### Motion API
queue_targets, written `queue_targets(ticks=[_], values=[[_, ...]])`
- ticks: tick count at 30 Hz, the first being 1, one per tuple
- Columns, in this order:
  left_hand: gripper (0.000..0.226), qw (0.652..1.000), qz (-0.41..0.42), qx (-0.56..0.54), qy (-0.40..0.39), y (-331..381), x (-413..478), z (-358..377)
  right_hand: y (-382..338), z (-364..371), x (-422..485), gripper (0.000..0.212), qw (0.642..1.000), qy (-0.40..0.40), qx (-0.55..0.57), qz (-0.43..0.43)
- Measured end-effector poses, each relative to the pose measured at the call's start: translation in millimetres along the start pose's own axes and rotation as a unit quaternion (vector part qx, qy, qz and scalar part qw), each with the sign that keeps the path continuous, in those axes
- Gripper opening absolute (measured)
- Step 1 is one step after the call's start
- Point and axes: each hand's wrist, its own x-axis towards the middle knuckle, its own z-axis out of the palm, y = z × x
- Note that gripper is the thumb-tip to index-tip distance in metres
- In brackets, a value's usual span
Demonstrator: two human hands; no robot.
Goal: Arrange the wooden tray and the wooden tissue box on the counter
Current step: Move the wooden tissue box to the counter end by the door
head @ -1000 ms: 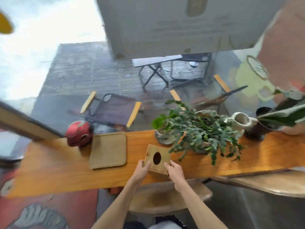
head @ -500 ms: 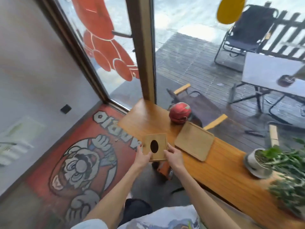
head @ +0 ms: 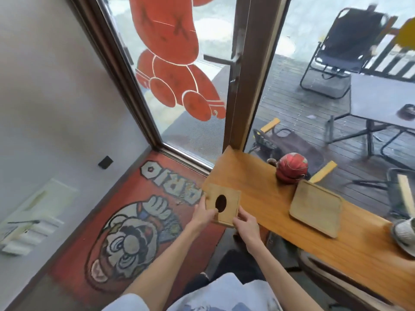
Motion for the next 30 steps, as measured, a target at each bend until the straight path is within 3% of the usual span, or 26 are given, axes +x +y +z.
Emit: queue_targets(ticks=[6, 17, 20, 25, 30], values=[[0.081, 0.997, 0.024, 0.021, -0.073, 31.4, 63.3, -13.6, -15.5, 8.7, 55.3, 0.057, 0.997, 0.043, 0.061, 0.029], [0.075, 0.993, 0.013, 0.051, -0.105, 59.9, 149.8, -60.4, -45.8, 61.2, 131.8, 0.063, 0.987, 0.062, 0.116, 0.093], [0.08, 0.988, 0.01, 0.045, -0.15, 62.2, 168.6, -64.0, -47.8, 64.0, 144.8, 0.061, 0.981, 0.083, 0.134, 0.11], [0.07, 0.972, 0.036, 0.061, -0.226, 58.3, 190.5, -66.6, -46.0, 72.9, 157.7, 0.057, 0.958, 0.141, 0.181, 0.173], [0.078, 0.953, 0.056, 0.069, -0.288, 64.1, 215.6, -73.8, -41.7, 84.3, 166.7, 0.056, 0.943, 0.181, 0.221, 0.173]])
